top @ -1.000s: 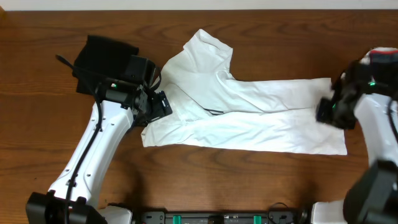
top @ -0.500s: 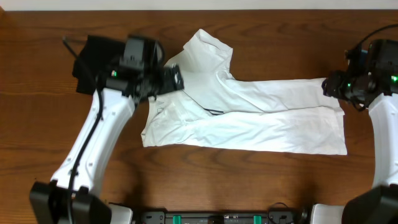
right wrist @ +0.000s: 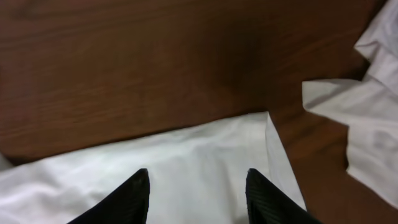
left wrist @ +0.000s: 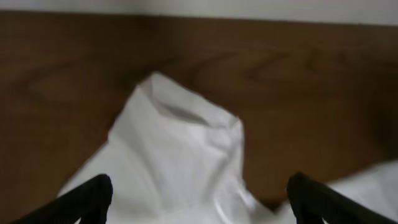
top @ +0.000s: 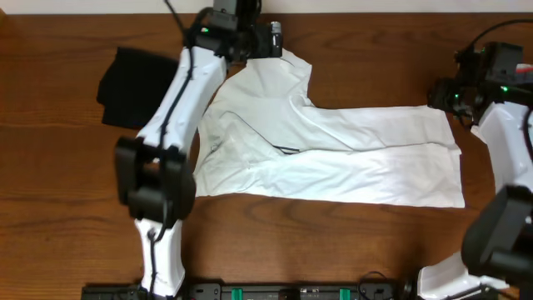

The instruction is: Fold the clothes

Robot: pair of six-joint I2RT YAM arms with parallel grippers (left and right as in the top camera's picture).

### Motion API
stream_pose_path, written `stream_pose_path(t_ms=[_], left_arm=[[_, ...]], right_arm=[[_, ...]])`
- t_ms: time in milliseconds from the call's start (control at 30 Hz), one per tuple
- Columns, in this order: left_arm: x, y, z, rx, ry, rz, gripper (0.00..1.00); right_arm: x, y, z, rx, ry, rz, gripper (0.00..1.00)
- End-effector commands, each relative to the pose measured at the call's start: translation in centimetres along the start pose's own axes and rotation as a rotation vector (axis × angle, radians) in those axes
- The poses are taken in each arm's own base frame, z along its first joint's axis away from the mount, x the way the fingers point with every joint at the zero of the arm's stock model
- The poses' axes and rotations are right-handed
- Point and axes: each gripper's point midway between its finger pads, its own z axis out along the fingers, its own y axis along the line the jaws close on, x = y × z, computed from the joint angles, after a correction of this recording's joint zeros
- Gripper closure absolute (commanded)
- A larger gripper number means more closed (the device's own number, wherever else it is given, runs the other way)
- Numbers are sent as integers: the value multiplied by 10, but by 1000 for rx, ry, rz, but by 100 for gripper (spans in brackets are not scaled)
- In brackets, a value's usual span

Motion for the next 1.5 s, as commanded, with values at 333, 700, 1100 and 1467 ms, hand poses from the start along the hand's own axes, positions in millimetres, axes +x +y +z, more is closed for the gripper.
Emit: stream_pose_path(t_ms=[333,700,1100,1467], left_arm=[[-25,35,81,-112,-195,42,13],[-3,52,143,-107,-233,-56,14],[28,72,167,-189,-175,-52,39],[12,65,160,-185,-199,23,60]], right_arm=[[6,-17,55,28,29,-7,53],[7,-17,55,29,34,-6,53],[10,-19,56,39,43,-5,53],[12,-22,56,56,51,-3,64]])
